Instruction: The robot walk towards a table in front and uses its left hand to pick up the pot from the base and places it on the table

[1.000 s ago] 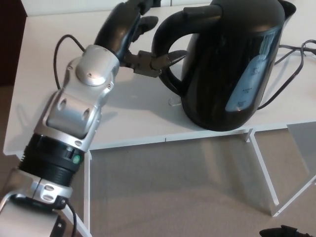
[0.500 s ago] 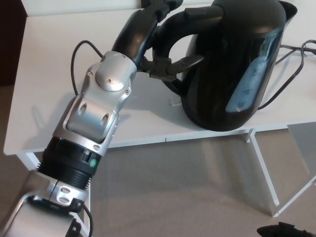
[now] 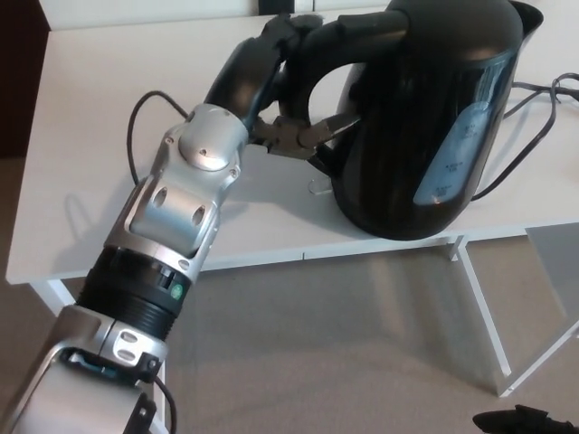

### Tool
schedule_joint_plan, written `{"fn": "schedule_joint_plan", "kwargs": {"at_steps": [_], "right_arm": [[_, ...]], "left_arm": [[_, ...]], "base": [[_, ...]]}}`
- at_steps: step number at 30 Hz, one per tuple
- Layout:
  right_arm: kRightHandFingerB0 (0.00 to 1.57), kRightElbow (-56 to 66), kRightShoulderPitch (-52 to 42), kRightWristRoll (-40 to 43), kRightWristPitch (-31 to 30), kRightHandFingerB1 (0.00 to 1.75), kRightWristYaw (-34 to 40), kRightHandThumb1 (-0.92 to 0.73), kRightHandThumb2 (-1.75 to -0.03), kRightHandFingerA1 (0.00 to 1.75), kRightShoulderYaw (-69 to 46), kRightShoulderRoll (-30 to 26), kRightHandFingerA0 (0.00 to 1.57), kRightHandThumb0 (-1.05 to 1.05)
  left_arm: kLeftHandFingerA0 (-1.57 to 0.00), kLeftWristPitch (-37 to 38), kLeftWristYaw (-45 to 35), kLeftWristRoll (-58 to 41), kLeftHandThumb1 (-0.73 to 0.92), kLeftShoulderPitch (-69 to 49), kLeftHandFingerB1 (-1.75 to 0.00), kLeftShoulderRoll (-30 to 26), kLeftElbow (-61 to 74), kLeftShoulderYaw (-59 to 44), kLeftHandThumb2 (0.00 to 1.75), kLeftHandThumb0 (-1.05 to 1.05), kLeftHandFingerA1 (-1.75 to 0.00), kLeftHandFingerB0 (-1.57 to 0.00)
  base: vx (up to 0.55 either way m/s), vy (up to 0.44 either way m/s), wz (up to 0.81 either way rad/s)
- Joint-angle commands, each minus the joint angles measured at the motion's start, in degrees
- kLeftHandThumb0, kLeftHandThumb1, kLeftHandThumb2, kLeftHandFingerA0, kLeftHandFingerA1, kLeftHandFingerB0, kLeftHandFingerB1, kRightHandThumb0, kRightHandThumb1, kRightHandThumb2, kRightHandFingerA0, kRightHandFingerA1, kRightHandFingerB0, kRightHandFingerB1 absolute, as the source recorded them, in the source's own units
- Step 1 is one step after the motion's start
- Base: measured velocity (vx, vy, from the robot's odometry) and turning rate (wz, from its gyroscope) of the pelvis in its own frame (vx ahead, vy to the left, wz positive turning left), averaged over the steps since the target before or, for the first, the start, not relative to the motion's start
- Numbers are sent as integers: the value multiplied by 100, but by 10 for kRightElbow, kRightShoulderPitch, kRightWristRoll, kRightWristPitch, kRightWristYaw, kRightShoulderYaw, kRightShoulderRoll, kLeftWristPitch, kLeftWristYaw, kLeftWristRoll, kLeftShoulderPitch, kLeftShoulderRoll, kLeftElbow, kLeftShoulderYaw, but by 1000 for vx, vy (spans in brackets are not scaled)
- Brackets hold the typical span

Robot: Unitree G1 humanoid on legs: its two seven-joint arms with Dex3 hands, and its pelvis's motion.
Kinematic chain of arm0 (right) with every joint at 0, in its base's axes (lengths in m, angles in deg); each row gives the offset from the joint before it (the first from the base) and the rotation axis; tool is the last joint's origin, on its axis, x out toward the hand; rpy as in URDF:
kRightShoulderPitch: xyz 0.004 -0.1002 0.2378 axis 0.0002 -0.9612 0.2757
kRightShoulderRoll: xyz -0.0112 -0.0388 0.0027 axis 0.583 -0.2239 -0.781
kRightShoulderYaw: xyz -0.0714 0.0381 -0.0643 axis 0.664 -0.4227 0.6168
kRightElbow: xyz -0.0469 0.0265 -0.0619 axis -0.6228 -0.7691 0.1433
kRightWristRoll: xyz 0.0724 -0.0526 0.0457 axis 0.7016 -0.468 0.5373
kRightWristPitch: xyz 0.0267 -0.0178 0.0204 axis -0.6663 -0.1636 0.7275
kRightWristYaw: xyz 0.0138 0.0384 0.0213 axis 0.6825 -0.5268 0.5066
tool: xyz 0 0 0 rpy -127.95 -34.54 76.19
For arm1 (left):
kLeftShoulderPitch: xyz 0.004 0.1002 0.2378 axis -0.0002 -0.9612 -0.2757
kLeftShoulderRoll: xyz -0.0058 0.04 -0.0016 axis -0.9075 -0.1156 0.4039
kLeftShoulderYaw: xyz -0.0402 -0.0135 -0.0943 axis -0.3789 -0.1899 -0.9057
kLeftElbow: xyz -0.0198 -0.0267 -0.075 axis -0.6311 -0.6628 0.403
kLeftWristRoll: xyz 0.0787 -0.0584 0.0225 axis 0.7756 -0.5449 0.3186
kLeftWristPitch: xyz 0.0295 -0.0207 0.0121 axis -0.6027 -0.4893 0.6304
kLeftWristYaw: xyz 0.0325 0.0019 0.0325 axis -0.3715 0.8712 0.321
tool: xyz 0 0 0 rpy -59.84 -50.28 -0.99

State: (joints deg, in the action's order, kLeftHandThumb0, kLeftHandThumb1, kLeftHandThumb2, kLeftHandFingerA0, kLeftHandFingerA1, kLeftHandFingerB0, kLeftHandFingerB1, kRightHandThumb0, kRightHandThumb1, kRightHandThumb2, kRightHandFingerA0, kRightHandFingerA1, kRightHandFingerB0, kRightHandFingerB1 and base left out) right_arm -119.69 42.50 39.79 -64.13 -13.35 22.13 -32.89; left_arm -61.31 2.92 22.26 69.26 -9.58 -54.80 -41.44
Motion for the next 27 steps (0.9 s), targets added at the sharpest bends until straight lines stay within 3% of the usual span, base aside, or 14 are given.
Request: {"fn": "schedule_joint_plan", "kwargs": {"at_steps": [1, 3, 6, 7, 8, 9, 10, 12, 14, 15, 17, 18, 19, 27], "right_arm": [[61, 25, -13, 15, -4, 45, -21, -42, -55, 45, -1, -3, 77, -48], [63, 28, -13, 13, -6, 44, -20, -45, -53, 43, 0, -2, 78, -43], [63, 31, -13, 13, -8, 44, -21, -45, -53, 43, 0, -2, 78, -43], [65, 31, -10, 26, -6, 46, -29, -44, -53, 44, -4, 2, 77, -40], [65, 31, -8, 32, -5, 46, -33, -44, -53, 44, -6, 4, 77, -40], [64, 34, -6, 35, -8, 47, -37, -44, -53, 44, -7, 5, 76, -41], [64, 36, -5, 36, -10, 47, -39, -44, -53, 44, -7, 5, 76, -41], [63, 39, -4, 32, -13, 47, -36, -41, -54, 46, -6, 7, 78, -45], [62, 41, -3, 30, -15, 47, -35, -42, -55, 46, -6, 7, 78, -46], [62, 41, -3, 28, -16, 47, -35, -42, -55, 46, -5, 6, 78, -46], [63, 41, -2, 15, -15, 47, -26, -42, -56, 47, -2, 2, 81, -51], [63, 41, -2, 16, -16, 47, -27, -42, -56, 47, -2, 3, 81, -51], [53, 45, -1, 16, -25, 56, -29, -36, -78, 63, -2, 2, 78, -45], [54, 56, -4, 11, -43, 55, -29, -38, -79, 63, 0, 1, 80, -48]], "left_arm": [[-31, 24, 19, 24, 40, 27, -34, -1, -58, -5, 72, -64, -45, -9], [-45, 30, 29, 33, 47, 32, -28, -1, -72, -2, 55, -59, -38, -18], [-45, 35, 32, 34, 47, 35, -28, 0, -80, -2, 55, -59, -38, -18], [-113, 42, 46, 33, 72, 35, -31, 9, -86, -6, 63, -39, -55, -31], [-113, 47, 53, 33, 72, 35, -31, 13, -90, -8, 63, -39, -55, -31], [-128, 54, 62, 22, 84, 33, -35, 28, -83, -18, 66, -28, -89, -42], [-128, 57, 66, 18, 84, 32, -35, 35, -81, -23, 66, -28, -89, -42], [-109, 53, 79, 18, 81, 34, -45, 51, -74, -30, 64, -21, -120, -75], [-108, 53, 83, 21, 81, 36, -48, 58, -73, -34, 64, -18, -111, -82], [-108, 51, 84, 24, 81, 37, -48, 60, -72, -34, 64, -18, -111, -82], [-121, 53, 91, 26, 83, 41, -77, 70, -70, -35, 65, -19, -91, -84], [-121, 53, 90, 25, 83, 41, -77, 72, -70, -37, 65, -19, -91, -84], [-123, 55, 89, 23, 83, 41, -81, 75, -69, -39, 64, -18, -93, -83], [-115, 50, 96, 20, 85, 44, -93, 91, -64, -46, 64, -20, -110, -79]], "base": [[0, 0, 0], [0, 0, 0], [0, 0, 0], [0, 0, 0], [0, 0, 0], [0, 0, 0], [0, 0, 0], [0, 0, 0], [0, 0, 0], [0, 0, 0], [0, 0, 0], [0, 0, 0], [0, 0, 0], [0, 0, 0]]}}
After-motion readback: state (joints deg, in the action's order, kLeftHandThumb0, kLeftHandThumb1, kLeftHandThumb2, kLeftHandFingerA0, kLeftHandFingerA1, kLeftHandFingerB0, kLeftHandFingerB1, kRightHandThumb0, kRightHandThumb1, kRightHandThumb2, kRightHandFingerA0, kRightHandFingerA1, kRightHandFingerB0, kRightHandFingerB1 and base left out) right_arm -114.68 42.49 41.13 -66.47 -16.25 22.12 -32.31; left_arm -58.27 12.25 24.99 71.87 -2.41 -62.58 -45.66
